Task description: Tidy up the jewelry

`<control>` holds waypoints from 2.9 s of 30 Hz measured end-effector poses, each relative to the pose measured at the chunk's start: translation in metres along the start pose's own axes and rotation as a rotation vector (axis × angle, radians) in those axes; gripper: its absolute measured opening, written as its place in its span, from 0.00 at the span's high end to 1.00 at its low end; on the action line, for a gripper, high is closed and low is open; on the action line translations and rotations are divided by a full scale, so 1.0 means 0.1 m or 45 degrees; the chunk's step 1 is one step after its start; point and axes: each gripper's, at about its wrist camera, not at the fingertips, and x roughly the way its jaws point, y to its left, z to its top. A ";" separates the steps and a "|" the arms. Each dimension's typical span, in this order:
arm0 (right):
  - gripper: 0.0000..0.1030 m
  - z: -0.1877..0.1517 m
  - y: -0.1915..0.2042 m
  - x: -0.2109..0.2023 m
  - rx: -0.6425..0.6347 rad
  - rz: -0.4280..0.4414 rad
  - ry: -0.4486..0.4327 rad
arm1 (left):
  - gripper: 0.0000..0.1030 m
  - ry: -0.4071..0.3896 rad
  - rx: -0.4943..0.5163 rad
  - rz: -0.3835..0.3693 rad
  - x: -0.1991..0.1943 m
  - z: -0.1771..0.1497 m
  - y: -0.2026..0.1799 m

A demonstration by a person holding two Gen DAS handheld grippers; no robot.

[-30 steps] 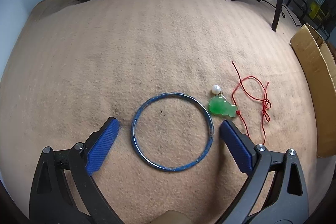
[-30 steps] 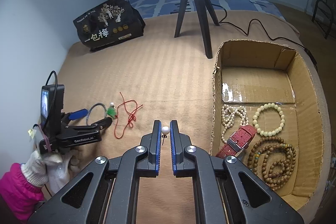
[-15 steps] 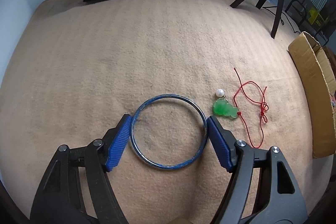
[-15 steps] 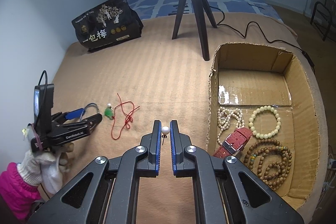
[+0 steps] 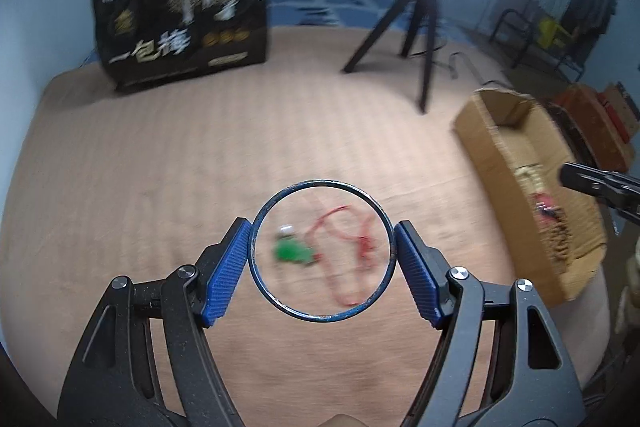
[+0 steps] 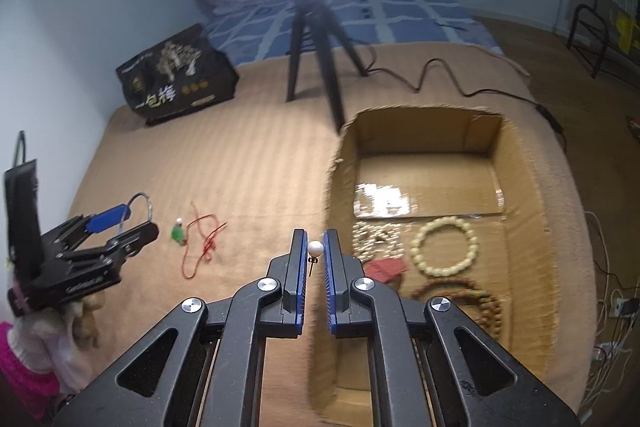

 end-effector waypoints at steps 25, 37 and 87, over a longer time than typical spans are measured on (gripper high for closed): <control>0.94 0.13 -0.80 -0.22 0.104 -0.205 -0.102 | 0.28 -0.077 0.174 -0.223 0.18 0.52 -1.47; 0.94 0.13 -0.93 -0.21 0.141 -0.211 -0.106 | 0.27 -0.079 0.204 -0.249 0.29 0.61 -1.69; 0.23 0.18 -0.12 -0.28 0.018 -0.159 -0.269 | 0.21 -0.102 0.078 -0.043 -0.16 0.36 -0.10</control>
